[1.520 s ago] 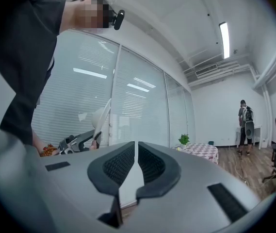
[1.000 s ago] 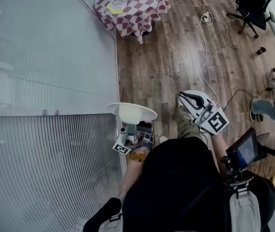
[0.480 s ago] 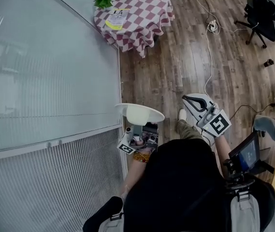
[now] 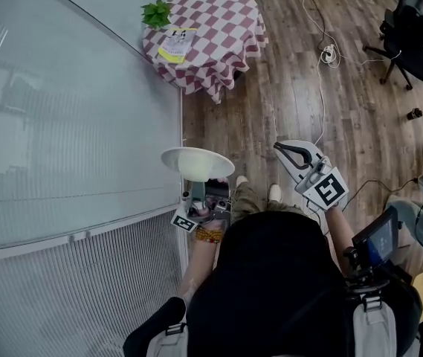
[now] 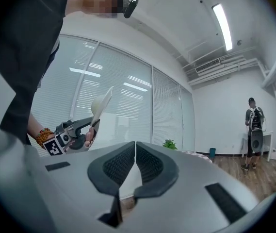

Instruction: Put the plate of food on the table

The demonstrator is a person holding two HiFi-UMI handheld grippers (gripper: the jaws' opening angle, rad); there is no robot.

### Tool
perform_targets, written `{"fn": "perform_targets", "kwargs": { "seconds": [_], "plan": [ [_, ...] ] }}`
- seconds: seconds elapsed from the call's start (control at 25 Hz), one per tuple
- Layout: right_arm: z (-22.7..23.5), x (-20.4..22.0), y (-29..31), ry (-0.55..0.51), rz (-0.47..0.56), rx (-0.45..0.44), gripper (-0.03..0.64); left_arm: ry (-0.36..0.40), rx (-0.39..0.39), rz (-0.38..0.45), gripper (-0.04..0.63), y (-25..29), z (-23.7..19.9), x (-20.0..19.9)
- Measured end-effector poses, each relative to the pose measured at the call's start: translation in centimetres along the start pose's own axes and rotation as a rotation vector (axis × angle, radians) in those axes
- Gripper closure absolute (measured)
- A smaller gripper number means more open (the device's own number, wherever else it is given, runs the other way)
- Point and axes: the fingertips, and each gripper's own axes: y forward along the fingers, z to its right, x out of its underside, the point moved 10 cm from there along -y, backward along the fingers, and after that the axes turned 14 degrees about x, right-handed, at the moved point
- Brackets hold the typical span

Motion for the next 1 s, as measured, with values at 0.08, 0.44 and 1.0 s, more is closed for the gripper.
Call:
{"fn": "perform_targets", "kwargs": {
  "seconds": [0.08, 0.44, 1.0],
  "plan": [
    [0.5, 0.3, 0.7, 0.009, -0.01, -0.014, 0.603, 0.006, -0.005, 0.02, 0.581, 0.3, -1.1, -0.5],
    [3.9, 1.4, 6.2, 0.002, -0.028, -0.006, 0.603, -0.027, 0.01, 0.043, 0.581, 2.0, -10.6, -2.8],
    [10.2, 1.4, 18.7, 0.01, -0.073, -0.005, 0.603, -0.072, -0.042, 0.104, 0.581, 5.8, -24.5, -8.7]
  ]
}}
